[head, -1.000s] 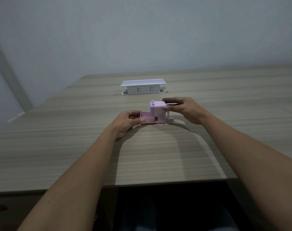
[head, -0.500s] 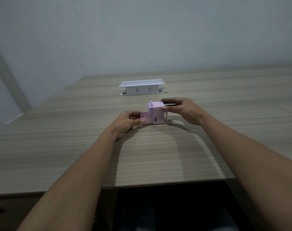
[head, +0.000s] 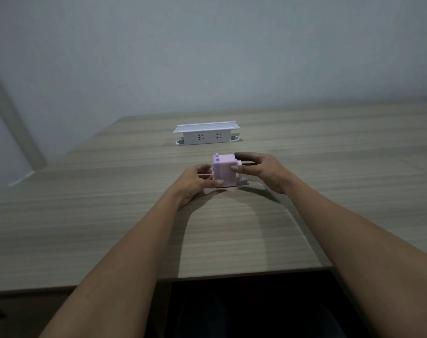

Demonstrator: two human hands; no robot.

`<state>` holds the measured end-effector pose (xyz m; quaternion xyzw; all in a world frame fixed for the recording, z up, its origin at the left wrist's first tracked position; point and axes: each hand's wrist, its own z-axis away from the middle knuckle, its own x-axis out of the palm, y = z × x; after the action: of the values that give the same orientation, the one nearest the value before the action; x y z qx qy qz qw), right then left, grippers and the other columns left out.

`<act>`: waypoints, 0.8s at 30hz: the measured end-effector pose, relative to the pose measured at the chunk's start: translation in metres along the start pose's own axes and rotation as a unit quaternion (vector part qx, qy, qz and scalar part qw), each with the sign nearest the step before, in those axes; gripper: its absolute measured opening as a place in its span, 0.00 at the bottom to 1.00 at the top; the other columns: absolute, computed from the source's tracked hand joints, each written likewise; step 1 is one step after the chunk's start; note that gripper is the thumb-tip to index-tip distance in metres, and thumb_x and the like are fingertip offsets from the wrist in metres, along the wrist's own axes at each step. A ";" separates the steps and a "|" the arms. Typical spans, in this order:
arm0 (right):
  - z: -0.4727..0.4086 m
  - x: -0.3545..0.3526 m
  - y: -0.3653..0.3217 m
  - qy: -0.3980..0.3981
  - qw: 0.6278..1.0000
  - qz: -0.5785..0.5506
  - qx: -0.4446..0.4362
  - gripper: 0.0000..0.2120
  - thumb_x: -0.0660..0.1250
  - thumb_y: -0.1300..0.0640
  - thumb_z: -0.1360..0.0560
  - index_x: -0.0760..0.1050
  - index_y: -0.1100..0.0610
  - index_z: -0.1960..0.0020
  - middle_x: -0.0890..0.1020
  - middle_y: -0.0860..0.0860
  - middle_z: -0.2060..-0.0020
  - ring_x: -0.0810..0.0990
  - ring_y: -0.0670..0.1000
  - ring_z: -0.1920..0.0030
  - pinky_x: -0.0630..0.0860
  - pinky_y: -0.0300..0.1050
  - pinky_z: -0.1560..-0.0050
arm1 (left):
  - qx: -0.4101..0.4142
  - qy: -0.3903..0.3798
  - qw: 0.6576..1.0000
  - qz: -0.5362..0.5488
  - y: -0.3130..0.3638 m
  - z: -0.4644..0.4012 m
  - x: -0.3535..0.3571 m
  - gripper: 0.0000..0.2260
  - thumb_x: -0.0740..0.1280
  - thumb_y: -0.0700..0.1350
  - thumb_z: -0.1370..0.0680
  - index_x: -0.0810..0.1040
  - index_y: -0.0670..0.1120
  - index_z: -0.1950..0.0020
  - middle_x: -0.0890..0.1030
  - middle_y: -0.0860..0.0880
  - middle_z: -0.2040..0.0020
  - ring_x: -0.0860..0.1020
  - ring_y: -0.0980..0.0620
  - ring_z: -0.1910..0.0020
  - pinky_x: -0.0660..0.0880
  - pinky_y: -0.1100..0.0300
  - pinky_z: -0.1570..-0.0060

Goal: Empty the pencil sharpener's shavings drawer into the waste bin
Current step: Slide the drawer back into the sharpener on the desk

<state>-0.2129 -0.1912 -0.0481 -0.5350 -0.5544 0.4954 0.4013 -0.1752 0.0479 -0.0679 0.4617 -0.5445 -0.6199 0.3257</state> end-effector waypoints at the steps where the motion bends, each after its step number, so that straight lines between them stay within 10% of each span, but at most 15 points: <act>1: 0.003 0.000 0.002 -0.003 1.000 -0.011 0.001 0.25 0.79 0.62 0.31 0.80 0.55 0.34 0.86 0.51 0.42 0.84 0.51 0.40 0.81 0.45 0.44 | 0.005 0.014 1.000 0.005 0.002 0.001 0.000 0.43 0.85 0.47 0.38 0.73 0.43 0.26 0.80 0.46 0.33 0.80 0.48 0.35 0.78 0.55 0.39; 24: -0.077 -0.050 0.010 0.007 0.999 0.039 -0.033 0.25 0.77 0.63 0.29 0.79 0.59 0.33 0.85 0.55 0.42 0.82 0.49 0.50 0.76 0.42 0.54 | 0.072 0.016 0.997 -0.005 0.039 -0.096 0.008 0.23 0.75 0.36 0.26 0.79 0.40 0.31 0.84 0.45 0.37 0.82 0.50 0.38 0.78 0.56 0.37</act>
<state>-0.1304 -0.2324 -0.0397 -0.5723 -0.5463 0.4883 0.3683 -0.0932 -0.0031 -0.0295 0.4965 -0.5799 -0.5734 0.2973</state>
